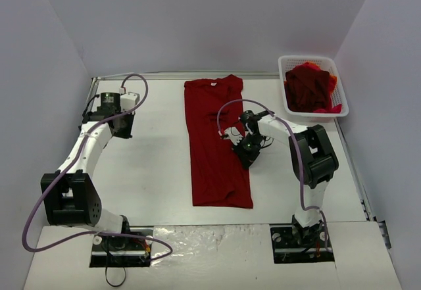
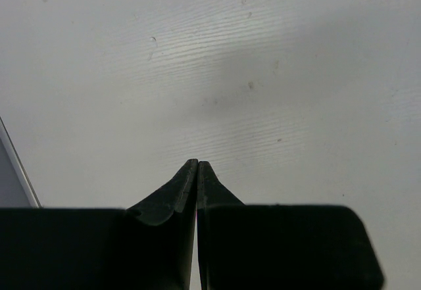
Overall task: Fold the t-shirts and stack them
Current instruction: Rotate the tshirt 90 degrees
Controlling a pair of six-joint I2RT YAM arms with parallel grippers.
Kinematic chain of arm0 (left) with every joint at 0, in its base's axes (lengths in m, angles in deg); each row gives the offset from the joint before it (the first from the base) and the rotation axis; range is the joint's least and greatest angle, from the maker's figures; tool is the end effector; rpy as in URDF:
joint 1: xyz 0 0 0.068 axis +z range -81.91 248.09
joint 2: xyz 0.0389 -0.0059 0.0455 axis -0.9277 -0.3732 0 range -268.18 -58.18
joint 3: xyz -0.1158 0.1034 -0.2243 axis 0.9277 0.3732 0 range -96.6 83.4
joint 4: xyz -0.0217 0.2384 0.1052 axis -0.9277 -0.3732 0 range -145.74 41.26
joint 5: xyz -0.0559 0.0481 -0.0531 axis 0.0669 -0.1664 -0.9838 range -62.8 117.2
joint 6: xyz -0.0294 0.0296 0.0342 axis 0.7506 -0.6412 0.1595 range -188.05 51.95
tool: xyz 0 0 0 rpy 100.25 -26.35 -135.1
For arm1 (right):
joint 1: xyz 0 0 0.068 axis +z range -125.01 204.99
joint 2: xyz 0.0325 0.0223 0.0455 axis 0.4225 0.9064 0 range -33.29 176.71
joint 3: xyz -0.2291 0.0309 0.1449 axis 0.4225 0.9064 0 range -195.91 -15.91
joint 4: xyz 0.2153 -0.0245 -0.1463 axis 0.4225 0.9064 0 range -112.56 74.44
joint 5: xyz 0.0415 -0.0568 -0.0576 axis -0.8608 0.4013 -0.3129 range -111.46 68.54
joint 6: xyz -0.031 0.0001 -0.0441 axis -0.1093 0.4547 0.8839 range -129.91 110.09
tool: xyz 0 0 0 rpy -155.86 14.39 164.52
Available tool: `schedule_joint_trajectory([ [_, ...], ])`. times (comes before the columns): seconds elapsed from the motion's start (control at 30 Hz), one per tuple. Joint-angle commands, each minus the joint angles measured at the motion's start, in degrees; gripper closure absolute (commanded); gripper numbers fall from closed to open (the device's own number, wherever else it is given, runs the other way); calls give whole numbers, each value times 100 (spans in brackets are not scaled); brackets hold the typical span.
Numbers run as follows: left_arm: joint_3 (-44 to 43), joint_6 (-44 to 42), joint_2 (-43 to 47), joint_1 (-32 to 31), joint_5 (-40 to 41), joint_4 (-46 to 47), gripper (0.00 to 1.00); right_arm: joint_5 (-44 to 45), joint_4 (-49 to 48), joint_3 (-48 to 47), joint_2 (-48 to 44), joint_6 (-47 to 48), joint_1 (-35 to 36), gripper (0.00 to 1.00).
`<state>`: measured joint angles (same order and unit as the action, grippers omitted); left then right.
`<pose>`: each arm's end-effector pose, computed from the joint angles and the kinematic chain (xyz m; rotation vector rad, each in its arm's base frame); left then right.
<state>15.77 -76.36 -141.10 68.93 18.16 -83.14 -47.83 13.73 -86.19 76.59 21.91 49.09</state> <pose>0.3102 -0.0010 0.2855 0.2283 2.4161 -0.1199 0.3245 0.1624 0.1492 -1.3844 2.4355 0.6312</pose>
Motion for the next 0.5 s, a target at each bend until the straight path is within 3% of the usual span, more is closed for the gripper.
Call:
schedule_joint_trajectory([
  [0.0, -30, -144, 21, -23, 8, -112, 98, 809, 123, 94, 420, 308, -72, 100],
  [0.13, -170, -214, -14, -84, -221, -252, 98, 381, 552, -152, 192, 387, -63, 100],
  [0.33, -1189, -478, -295, -505, -907, -814, 97, -87, 1424, -1311, -441, 422, -72, 100],
  [0.47, -1962, -93, -769, -734, -985, -753, 98, -202, 1565, -1804, -539, 378, -72, 100],
])
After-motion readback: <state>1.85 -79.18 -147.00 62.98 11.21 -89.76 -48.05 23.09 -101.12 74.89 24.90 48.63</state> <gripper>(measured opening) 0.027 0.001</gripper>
